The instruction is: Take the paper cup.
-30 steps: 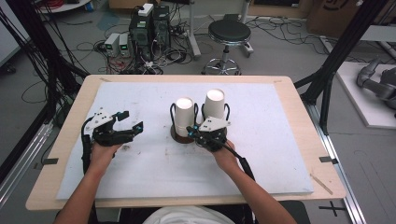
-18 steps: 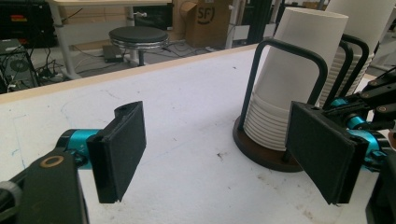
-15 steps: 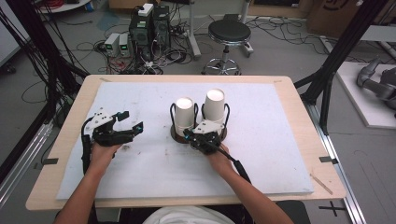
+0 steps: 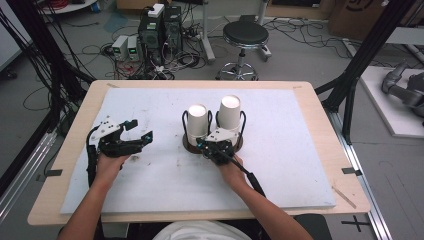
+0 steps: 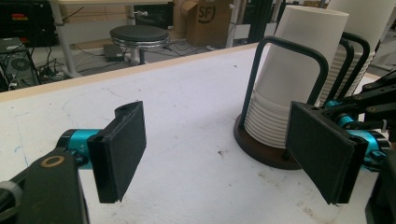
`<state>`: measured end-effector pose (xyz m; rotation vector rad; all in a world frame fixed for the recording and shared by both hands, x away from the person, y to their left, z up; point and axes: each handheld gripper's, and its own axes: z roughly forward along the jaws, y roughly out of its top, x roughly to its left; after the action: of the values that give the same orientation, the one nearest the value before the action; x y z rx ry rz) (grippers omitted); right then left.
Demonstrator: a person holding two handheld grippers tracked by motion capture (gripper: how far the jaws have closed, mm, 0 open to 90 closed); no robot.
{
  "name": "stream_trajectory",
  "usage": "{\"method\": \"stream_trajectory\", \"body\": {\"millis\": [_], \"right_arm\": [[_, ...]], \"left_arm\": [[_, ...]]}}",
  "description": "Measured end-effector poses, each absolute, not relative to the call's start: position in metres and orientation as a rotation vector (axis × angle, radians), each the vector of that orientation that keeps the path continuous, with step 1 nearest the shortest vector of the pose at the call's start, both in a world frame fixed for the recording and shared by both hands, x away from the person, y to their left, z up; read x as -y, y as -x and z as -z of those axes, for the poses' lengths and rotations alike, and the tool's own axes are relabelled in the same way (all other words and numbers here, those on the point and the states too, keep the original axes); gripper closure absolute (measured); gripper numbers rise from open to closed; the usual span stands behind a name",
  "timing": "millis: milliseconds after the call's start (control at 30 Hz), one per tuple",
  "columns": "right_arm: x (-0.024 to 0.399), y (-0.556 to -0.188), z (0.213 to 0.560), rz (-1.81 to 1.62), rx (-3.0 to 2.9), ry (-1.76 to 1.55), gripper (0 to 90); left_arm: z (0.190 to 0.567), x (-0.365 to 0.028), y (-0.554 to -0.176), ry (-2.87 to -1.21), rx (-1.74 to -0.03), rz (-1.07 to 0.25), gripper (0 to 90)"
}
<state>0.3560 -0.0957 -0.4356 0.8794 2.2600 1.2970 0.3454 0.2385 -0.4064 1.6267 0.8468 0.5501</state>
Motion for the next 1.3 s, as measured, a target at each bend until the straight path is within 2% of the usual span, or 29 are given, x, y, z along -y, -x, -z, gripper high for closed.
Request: {"method": "stream_trajectory", "body": {"millis": [900,1033,1300], "right_arm": [[0.088,-0.352,0.441,-1.302,-2.232,-0.992,89.9],[0.083,-0.347,0.440,-1.279,-2.190,-0.997,87.2],[0.086,-0.348,0.437,-1.277,-2.171,-1.040,90.0]], "left_arm": [[0.407,-0.236,-0.344,-1.637,-0.841,-0.558,20.8],[0.407,-0.235,-0.344,-1.638,-0.837,-0.560,20.8],[0.407,-0.234,-0.344,-1.643,-0.835,-0.560,20.9]]}}
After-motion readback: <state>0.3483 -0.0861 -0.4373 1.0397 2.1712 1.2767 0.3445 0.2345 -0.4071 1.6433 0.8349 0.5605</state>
